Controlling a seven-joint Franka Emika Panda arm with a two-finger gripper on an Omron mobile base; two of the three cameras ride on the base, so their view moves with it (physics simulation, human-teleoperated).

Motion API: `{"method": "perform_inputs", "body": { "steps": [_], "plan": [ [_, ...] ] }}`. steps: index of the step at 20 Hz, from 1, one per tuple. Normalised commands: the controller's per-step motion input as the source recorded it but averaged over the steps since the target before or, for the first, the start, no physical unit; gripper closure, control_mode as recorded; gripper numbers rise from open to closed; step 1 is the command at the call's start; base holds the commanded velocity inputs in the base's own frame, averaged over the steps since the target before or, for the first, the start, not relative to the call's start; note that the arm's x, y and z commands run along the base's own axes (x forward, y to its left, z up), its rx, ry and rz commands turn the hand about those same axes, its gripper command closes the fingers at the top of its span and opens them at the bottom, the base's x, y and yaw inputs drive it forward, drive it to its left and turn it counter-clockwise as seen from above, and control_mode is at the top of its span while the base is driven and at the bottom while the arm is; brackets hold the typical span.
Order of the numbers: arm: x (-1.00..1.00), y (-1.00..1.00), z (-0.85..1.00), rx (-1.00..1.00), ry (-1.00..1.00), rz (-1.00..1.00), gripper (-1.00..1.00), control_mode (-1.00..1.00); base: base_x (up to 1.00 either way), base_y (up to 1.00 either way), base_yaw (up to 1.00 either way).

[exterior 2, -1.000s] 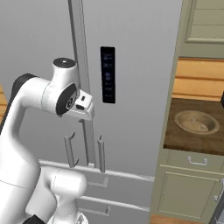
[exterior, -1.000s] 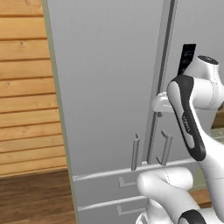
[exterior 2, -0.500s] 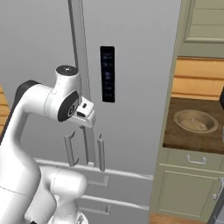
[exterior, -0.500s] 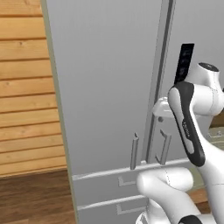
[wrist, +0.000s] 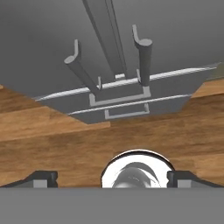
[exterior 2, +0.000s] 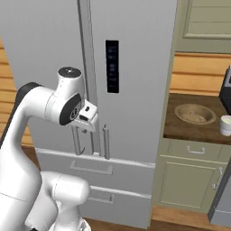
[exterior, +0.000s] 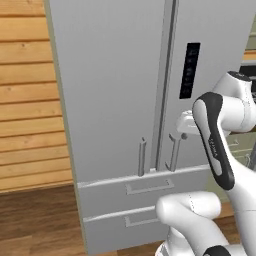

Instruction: Grab a lemon wedge from the fridge and one ice cube from the ice bowl, and put them in the glass of lemonade.

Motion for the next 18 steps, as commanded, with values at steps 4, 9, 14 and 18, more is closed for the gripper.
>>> {"method": "perform_inputs", "body": {
  "steps": [4, 9, 14, 18],
  "plan": [
    [0.0, 0.0, 0.0, 0.0, 0.0, 0.0, -1.0, 1.0, -0.21, -0.56, 0.07],
    [0.0, 0.0, 0.0, 0.0, 0.0, 0.0, -1.0, 1.0, 0.4, -0.77, 0.14],
    [0.0, 0.0, 0.0, 0.0, 0.0, 0.0, -1.0, 1.0, -0.52, -0.05, 0.06],
    [0.0, 0.0, 0.0, 0.0, 0.0, 0.0, -1.0, 1.0, -0.9, 0.21, 0.04]
  ]
}}
